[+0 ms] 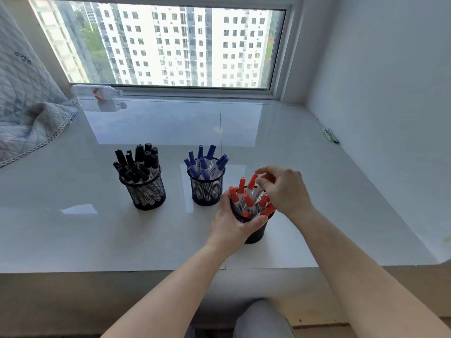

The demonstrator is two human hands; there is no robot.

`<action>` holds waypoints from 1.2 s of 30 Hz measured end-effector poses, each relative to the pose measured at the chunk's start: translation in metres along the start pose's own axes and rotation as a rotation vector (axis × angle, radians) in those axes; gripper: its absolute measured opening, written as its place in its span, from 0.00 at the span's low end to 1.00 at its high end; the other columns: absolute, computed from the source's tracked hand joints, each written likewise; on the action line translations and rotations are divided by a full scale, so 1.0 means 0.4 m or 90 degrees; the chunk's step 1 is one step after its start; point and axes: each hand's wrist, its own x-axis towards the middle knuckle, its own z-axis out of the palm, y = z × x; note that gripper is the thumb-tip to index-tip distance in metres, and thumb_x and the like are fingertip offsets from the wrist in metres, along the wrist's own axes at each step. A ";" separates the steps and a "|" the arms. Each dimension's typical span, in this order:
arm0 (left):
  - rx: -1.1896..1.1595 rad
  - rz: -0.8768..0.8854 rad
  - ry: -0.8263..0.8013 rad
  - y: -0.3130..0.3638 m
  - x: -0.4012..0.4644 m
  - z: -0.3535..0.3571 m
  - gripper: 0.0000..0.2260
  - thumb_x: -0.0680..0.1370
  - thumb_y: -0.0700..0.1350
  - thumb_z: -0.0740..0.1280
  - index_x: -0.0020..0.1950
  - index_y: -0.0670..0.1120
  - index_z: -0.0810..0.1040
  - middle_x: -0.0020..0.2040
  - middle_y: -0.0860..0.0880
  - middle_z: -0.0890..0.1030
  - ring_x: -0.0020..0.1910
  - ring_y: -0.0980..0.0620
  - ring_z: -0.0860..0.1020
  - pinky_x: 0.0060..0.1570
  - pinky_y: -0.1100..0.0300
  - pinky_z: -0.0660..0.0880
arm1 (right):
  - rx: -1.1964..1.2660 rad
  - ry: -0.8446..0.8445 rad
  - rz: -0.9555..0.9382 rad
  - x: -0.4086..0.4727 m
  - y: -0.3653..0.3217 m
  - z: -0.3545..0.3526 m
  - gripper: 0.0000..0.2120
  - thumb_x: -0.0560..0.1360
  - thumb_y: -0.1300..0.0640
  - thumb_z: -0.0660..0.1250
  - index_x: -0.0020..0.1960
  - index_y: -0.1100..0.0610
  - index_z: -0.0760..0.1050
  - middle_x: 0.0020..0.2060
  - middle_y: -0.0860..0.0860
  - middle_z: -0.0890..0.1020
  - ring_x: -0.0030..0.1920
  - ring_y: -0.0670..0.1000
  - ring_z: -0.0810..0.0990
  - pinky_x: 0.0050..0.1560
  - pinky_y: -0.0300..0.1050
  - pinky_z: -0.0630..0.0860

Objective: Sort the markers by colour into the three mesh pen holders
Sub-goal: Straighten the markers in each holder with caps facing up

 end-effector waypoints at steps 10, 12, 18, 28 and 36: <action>0.000 0.008 -0.017 -0.002 0.010 -0.001 0.39 0.57 0.65 0.73 0.63 0.63 0.59 0.55 0.61 0.75 0.53 0.60 0.76 0.47 0.68 0.71 | 0.237 -0.125 0.212 0.016 0.039 0.023 0.14 0.79 0.59 0.57 0.60 0.55 0.76 0.50 0.51 0.82 0.48 0.49 0.80 0.43 0.38 0.78; 0.006 0.009 -0.019 -0.001 0.013 -0.001 0.39 0.57 0.65 0.73 0.63 0.63 0.59 0.56 0.59 0.75 0.54 0.58 0.76 0.49 0.66 0.72 | 0.247 -0.130 0.221 0.016 0.038 0.024 0.14 0.79 0.59 0.56 0.60 0.55 0.76 0.50 0.51 0.82 0.49 0.49 0.79 0.48 0.42 0.78; 0.002 0.021 -0.010 -0.006 0.017 -0.004 0.41 0.57 0.65 0.73 0.66 0.61 0.60 0.57 0.60 0.75 0.56 0.58 0.76 0.55 0.61 0.72 | 0.393 -0.160 0.225 -0.015 0.046 0.022 0.16 0.78 0.40 0.51 0.56 0.46 0.71 0.47 0.43 0.79 0.46 0.44 0.79 0.47 0.41 0.74; 0.126 0.026 -0.077 -0.078 -0.017 -0.061 0.43 0.63 0.69 0.67 0.73 0.56 0.56 0.69 0.56 0.66 0.69 0.57 0.64 0.65 0.59 0.64 | 0.398 -0.174 0.177 -0.184 0.154 0.128 0.37 0.58 0.40 0.75 0.63 0.39 0.64 0.58 0.37 0.75 0.57 0.34 0.73 0.50 0.29 0.72; 0.606 0.171 -0.006 -0.163 -0.031 -0.108 0.24 0.77 0.62 0.52 0.71 0.56 0.64 0.71 0.57 0.63 0.71 0.55 0.58 0.71 0.58 0.50 | 0.220 0.029 0.247 -0.121 0.142 0.222 0.35 0.54 0.39 0.72 0.57 0.41 0.62 0.54 0.42 0.76 0.54 0.47 0.76 0.54 0.47 0.75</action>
